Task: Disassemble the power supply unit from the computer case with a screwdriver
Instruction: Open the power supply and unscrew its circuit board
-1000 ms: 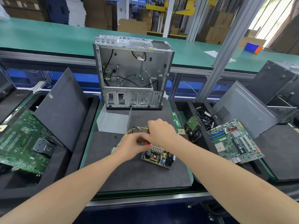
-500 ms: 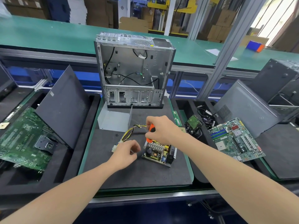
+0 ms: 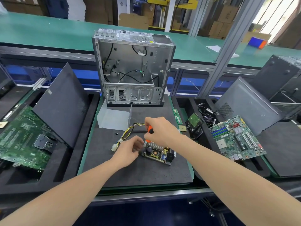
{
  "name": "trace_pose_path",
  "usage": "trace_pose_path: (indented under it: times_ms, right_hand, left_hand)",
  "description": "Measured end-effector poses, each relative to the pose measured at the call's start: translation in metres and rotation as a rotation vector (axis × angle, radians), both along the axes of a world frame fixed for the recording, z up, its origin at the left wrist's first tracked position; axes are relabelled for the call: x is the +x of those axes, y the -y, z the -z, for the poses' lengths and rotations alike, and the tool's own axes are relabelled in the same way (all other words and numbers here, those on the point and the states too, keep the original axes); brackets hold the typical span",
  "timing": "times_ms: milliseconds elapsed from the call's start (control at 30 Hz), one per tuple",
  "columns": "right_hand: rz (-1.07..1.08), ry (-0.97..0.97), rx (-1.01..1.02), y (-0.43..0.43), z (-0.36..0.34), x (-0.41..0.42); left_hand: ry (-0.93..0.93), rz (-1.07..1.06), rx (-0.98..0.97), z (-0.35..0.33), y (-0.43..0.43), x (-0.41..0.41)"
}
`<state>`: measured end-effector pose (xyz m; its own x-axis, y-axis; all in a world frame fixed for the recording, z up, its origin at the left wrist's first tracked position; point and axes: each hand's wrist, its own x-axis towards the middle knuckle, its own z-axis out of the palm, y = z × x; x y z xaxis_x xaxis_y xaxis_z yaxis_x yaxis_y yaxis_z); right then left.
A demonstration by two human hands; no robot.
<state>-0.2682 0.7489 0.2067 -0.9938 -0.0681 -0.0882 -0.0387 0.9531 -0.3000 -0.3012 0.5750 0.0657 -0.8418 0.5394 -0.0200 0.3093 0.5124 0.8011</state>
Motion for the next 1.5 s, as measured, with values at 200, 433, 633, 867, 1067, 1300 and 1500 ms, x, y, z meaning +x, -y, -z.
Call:
trace_pose_path:
  times_ms: [200,433,633,867,1067,1300,1500]
  right_hand:
    - [0.001,0.002,-0.002,0.0,0.0,0.0]
    - [0.007,0.018,0.004,-0.001,0.0,-0.002]
    - [0.025,-0.012,0.008,0.0,0.004,-0.006]
    - [-0.031,-0.003,-0.018,-0.005,0.006,-0.01]
    - [-0.004,-0.028,0.106,-0.003,0.011,-0.014]
    - [-0.236,0.122,0.029,-0.013,-0.004,-0.025]
    - [-0.08,-0.038,0.254,-0.007,-0.001,-0.018]
  left_hand:
    - [-0.047,0.025,0.017,-0.009,0.0,-0.003]
    - [-0.081,0.048,0.021,-0.012,-0.001,-0.003]
    - [-0.075,0.056,0.039,-0.009,-0.001,-0.005]
    - [-0.073,0.034,0.076,-0.015,-0.009,-0.011]
    - [0.009,0.044,0.172,-0.03,-0.011,-0.016]
    - [0.118,0.112,0.215,-0.032,-0.02,-0.023]
    - [0.045,0.032,0.138,-0.03,-0.026,-0.021]
